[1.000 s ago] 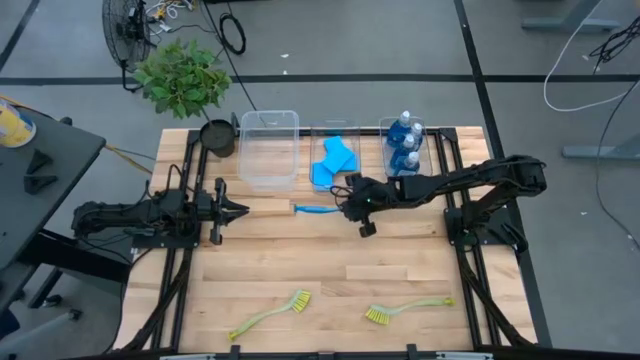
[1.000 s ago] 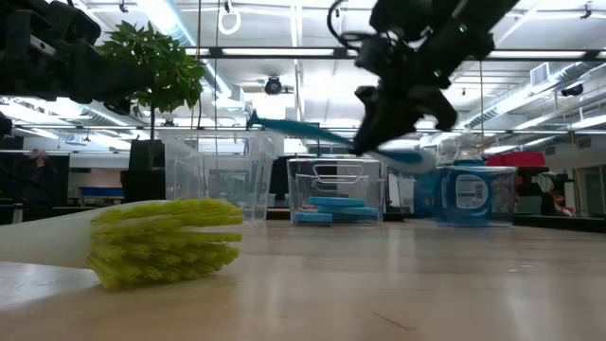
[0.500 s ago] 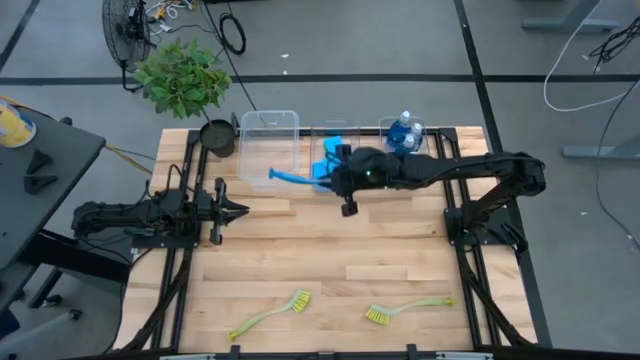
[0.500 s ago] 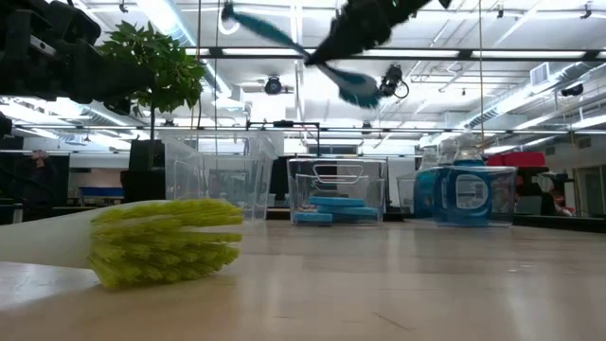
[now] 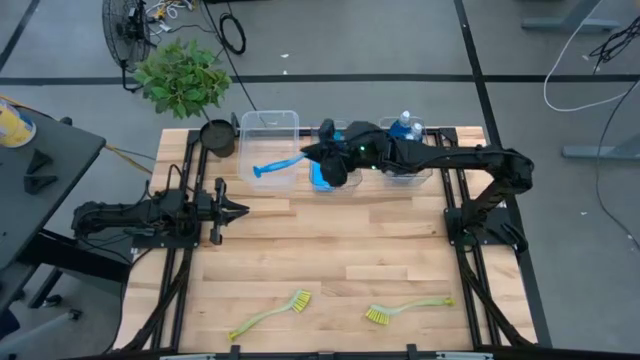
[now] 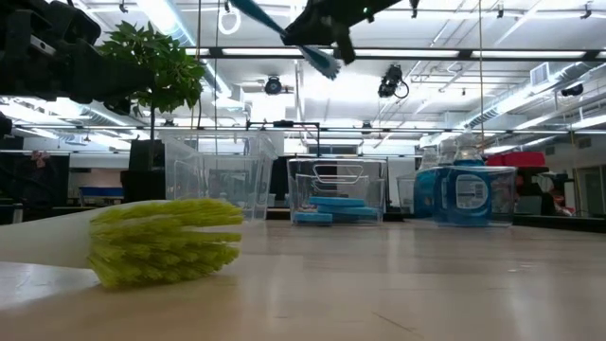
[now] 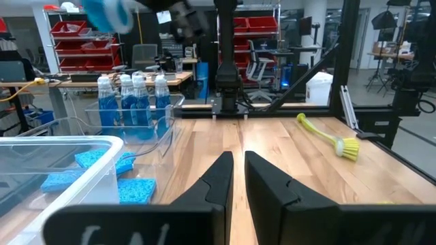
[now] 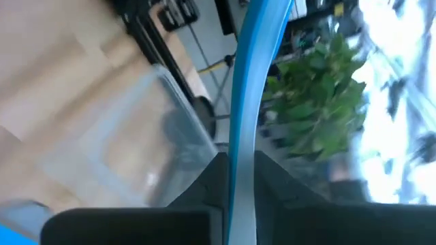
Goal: Pick & Place Kitchen Sink Supplies
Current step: Put the blue cleaning brush into the left transparent bin
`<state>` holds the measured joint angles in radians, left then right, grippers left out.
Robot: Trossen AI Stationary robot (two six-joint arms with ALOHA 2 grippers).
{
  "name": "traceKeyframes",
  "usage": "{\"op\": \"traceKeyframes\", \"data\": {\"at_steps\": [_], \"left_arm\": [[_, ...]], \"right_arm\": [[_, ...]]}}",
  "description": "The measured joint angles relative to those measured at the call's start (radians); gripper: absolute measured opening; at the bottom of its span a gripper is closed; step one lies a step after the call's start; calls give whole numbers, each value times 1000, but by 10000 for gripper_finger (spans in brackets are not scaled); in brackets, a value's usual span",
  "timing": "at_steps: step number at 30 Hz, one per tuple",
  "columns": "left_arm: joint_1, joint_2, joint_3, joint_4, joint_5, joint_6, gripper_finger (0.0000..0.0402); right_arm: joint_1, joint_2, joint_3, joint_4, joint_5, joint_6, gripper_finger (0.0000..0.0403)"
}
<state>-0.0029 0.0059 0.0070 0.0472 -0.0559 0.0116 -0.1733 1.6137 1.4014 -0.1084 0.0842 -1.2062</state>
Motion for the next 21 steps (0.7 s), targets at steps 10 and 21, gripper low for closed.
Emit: {"op": "traceKeyframes", "data": {"at_steps": [10, 21], "left_arm": [[0, 0, 0, 0, 0, 0, 44], [0, 0, 0, 0, 0, 0, 44]], "right_arm": [[-85, 100, 0, 82, -78, -312, 33], [-156, 197, 0, 266, -89, -479, 33]]}}
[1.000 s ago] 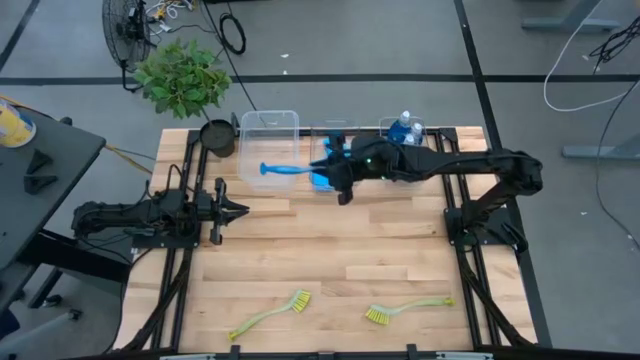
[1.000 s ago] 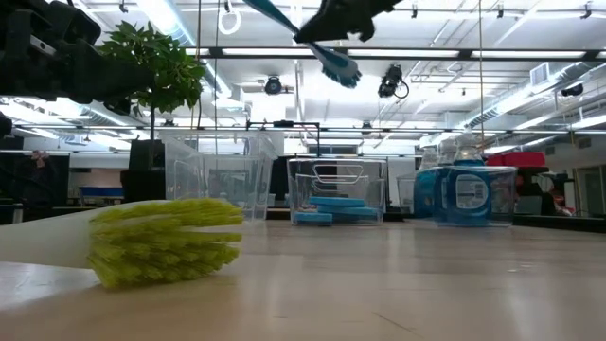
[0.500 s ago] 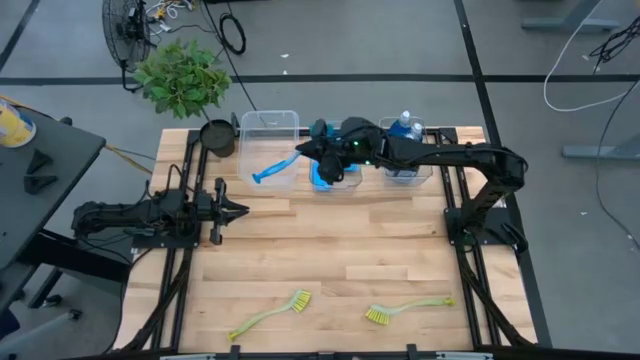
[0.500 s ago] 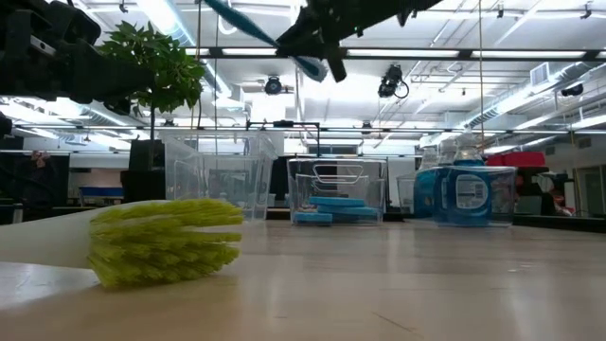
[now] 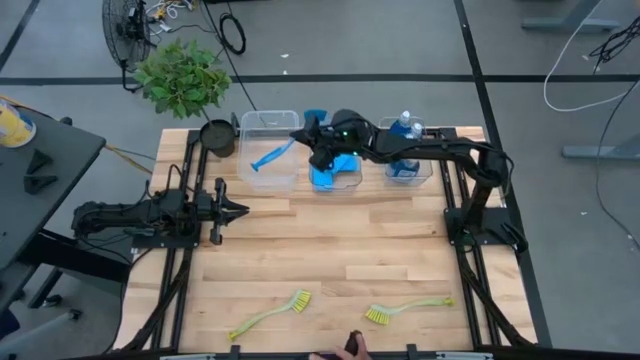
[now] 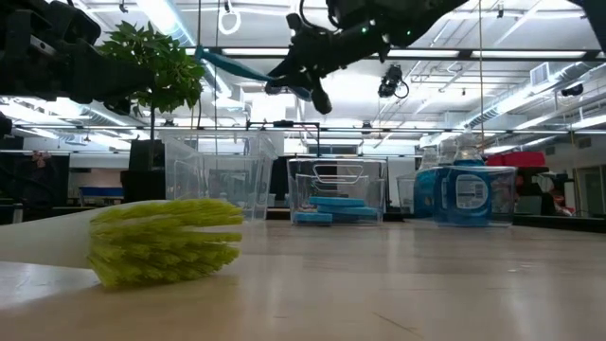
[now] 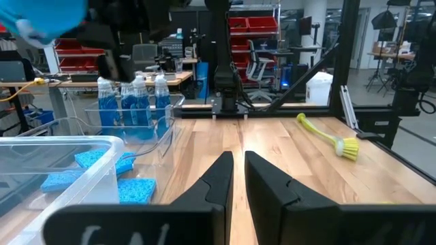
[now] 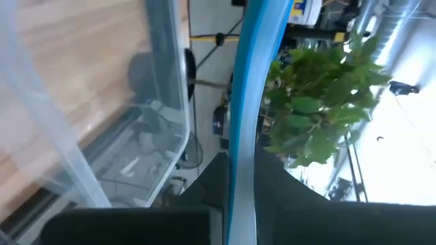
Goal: Pick & Place Kitchen Sink Supplies
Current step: Put the blue cleaning brush into the left transparent bin
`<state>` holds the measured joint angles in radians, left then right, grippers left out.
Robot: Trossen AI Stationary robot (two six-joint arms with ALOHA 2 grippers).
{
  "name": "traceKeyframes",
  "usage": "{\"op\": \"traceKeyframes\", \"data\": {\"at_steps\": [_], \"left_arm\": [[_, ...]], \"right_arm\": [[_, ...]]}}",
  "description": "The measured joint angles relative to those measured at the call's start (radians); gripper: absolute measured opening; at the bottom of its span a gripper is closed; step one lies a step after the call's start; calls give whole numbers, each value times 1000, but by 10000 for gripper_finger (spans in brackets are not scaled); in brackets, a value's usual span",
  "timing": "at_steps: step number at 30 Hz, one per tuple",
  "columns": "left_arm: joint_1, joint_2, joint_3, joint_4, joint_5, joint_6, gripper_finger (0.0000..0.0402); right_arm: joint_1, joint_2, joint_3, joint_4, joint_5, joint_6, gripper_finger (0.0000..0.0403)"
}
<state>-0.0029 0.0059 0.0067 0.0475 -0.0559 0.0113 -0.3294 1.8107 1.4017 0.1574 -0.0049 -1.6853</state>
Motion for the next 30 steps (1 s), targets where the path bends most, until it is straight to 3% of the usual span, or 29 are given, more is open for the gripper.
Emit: {"op": "traceKeyframes", "data": {"at_steps": [7, 19, 30], "left_arm": [[0, 0, 0, 0, 0, 0, 44], [0, 0, 0, 0, 0, 0, 44], [0, 0, 0, 0, 0, 0, 44]], "right_arm": [[-31, 72, 52, 42, -1, -17, 33], [-81, 279, 339, 47, -4, -32, 36], [-130, 328, 353, -78, 31, -140, 36]]}}
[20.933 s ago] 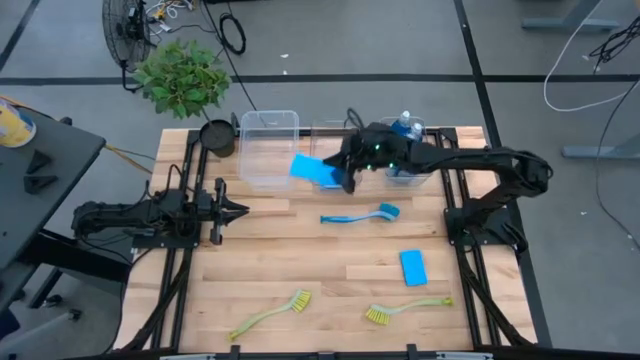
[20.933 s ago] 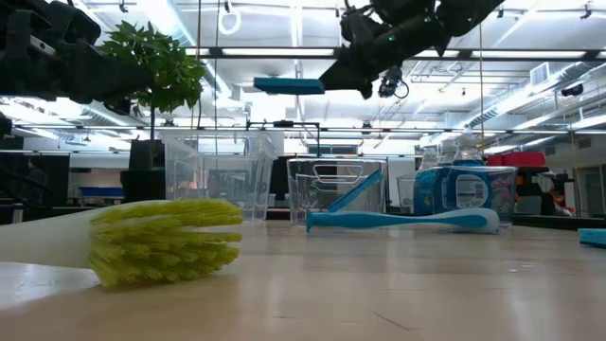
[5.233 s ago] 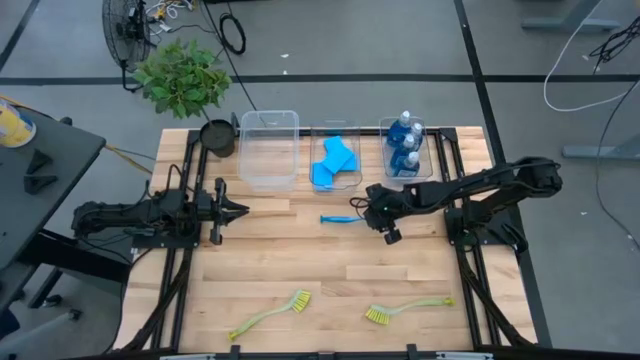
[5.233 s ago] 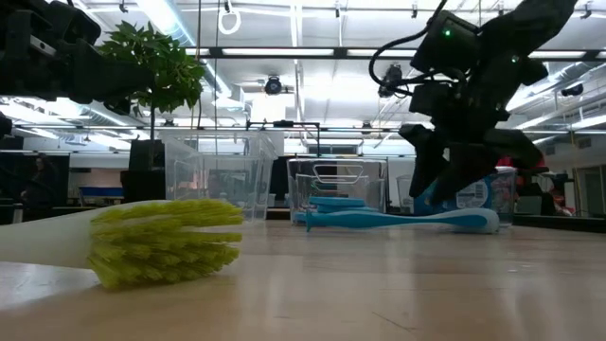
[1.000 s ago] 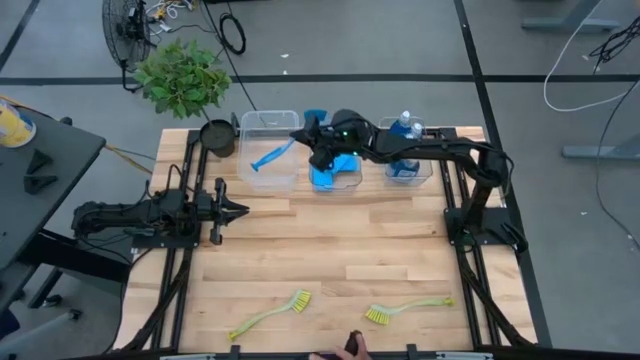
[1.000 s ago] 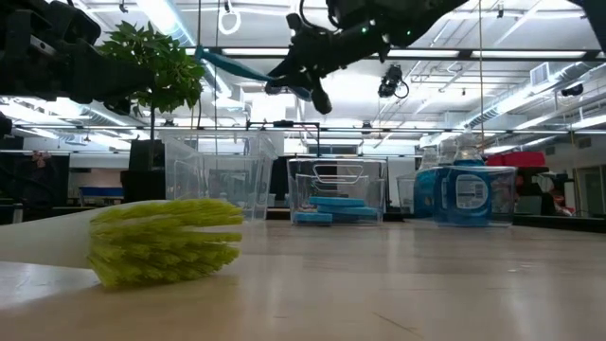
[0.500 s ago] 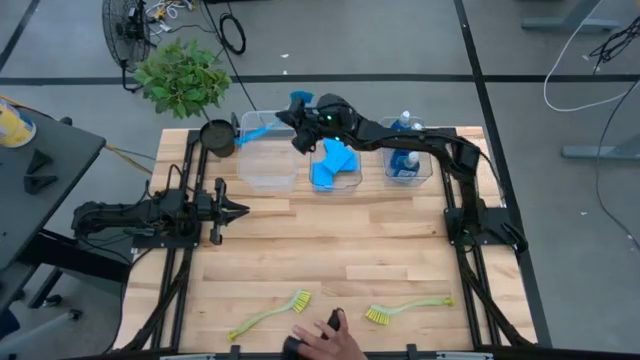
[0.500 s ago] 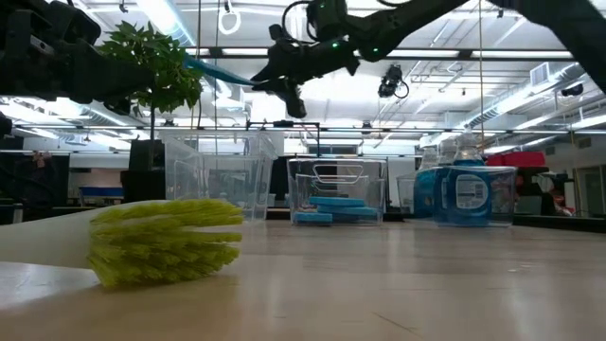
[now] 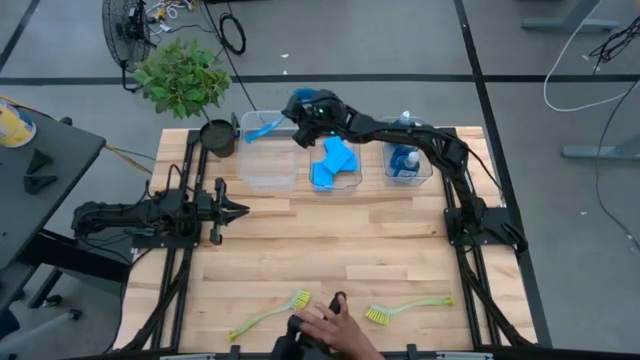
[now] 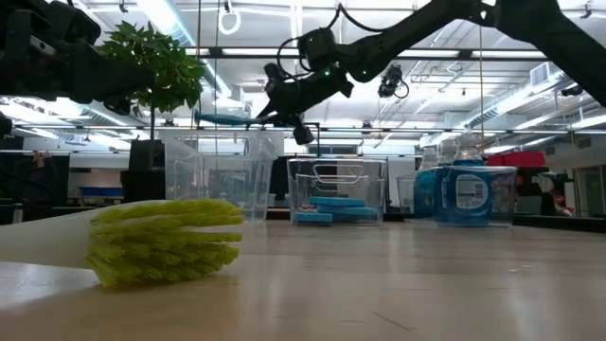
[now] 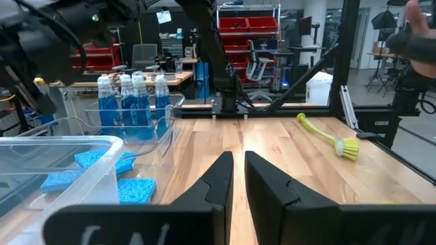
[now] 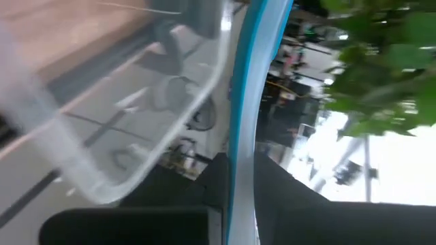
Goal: Pick & Place Kitchen Sink Supplies
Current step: Put the blue cleaning brush into the left transparent bin, then put the yellow cleaning brush into the left transparent bin
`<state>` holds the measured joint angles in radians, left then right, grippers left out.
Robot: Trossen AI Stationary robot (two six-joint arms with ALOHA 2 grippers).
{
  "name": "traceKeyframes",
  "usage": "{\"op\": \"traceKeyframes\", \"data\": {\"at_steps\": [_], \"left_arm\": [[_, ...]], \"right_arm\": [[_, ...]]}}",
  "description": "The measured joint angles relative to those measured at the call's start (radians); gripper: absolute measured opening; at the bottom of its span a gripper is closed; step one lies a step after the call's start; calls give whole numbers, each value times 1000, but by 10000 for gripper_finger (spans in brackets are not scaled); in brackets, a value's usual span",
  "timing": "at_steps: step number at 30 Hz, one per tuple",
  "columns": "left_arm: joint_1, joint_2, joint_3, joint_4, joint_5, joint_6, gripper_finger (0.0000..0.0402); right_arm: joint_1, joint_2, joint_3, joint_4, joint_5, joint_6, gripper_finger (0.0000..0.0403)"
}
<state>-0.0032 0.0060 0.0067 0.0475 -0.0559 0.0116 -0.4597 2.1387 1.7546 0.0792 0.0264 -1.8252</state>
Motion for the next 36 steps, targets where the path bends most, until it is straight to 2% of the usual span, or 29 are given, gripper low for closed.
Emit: {"op": "traceKeyframes", "data": {"at_steps": [9, 15, 24, 36], "left_arm": [[0, 0, 0, 0, 0, 0, 44], [0, 0, 0, 0, 0, 0, 44], [0, 0, 0, 0, 0, 0, 44], [0, 0, 0, 0, 0, 0, 44]], "right_arm": [[-20, 0, 0, -96, 19, 0, 37], [-22, 0, 0, -154, 4, 61, 40], [-22, -1, 0, -155, -19, 97, 75], [-22, -1, 0, -155, -17, 101, 79]]}}
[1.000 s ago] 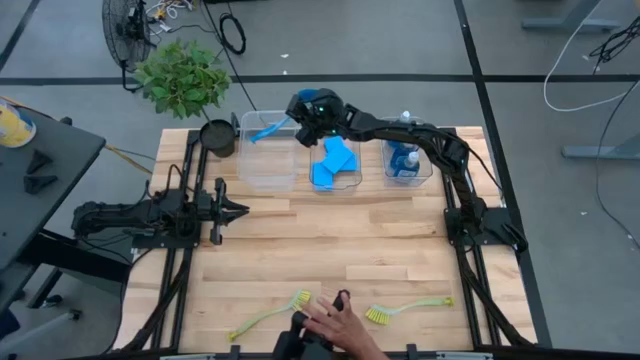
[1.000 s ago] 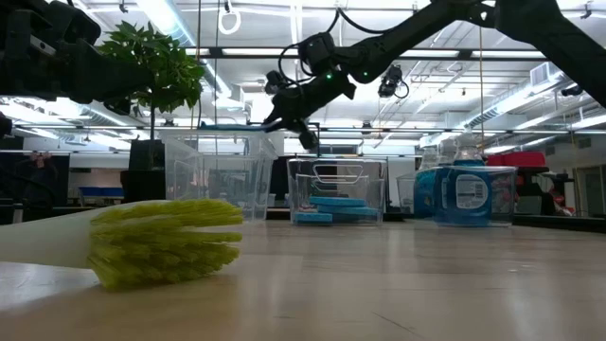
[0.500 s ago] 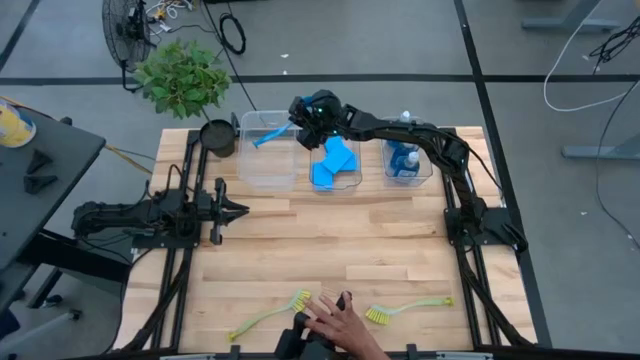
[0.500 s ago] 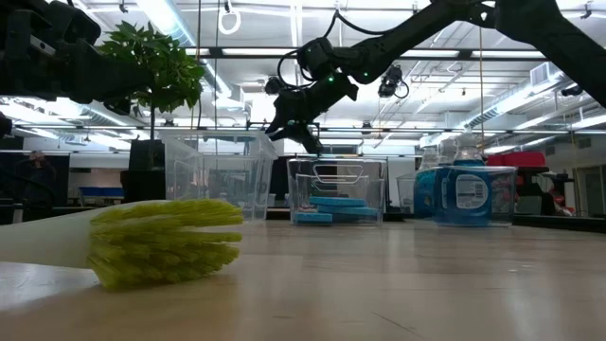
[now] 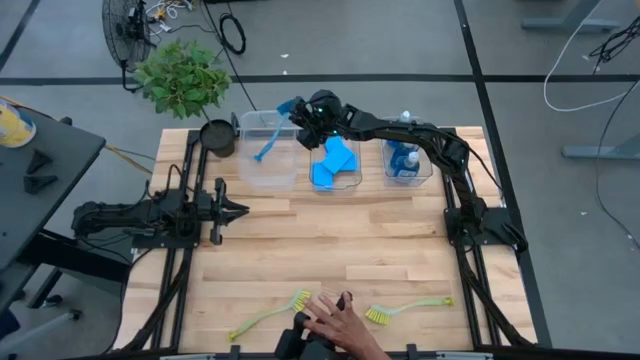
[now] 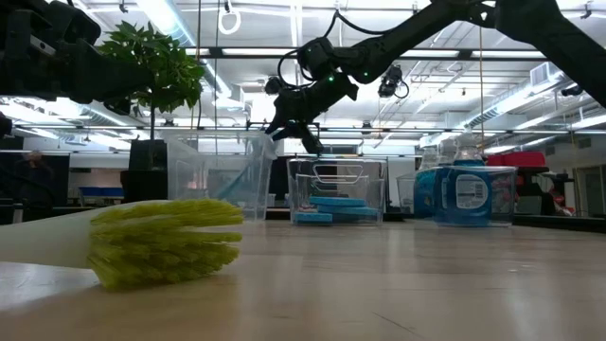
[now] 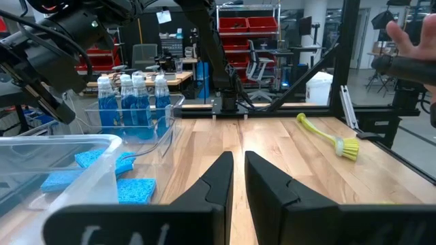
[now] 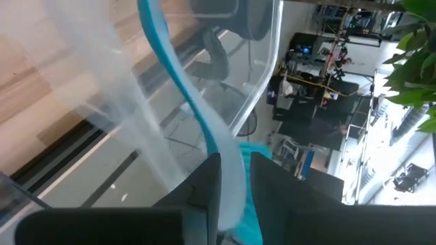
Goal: Pick & Place Kitchen Sink Supplies
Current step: Put the yellow cleaning brush into the left transparent bin
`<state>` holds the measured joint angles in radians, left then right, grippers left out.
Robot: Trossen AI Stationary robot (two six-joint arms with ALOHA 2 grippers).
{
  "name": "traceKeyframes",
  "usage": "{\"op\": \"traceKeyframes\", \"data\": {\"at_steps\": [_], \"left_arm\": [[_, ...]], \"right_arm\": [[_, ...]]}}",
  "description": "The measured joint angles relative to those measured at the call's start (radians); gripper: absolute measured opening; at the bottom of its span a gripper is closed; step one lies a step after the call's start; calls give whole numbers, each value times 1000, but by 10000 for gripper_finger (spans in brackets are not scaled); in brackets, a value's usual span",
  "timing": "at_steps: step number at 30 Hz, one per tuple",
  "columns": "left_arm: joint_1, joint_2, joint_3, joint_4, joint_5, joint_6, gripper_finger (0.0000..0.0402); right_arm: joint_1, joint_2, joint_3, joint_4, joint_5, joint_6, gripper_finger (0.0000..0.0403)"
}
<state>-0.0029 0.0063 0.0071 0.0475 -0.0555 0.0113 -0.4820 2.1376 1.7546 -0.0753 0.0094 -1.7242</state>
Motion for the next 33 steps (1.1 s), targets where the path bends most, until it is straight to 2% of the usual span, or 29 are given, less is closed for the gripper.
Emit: {"op": "traceKeyframes", "data": {"at_steps": [11, 15, 23, 30, 33], "left_arm": [[0, 0, 0, 0, 0, 0, 44], [0, 0, 0, 0, 0, 0, 44], [0, 0, 0, 0, 0, 0, 44], [0, 0, 0, 0, 0, 0, 44], [0, 0, 0, 0, 0, 0, 44]], "right_arm": [[1, -2, 0, -1, 2, 15, 80], [14, -23, -1, -3, 43, 50, 80], [62, -121, -1, -45, 66, 417, 80], [152, -218, -1, -159, 223, 839, 80], [197, -244, -1, -227, 257, 967, 80]]}}
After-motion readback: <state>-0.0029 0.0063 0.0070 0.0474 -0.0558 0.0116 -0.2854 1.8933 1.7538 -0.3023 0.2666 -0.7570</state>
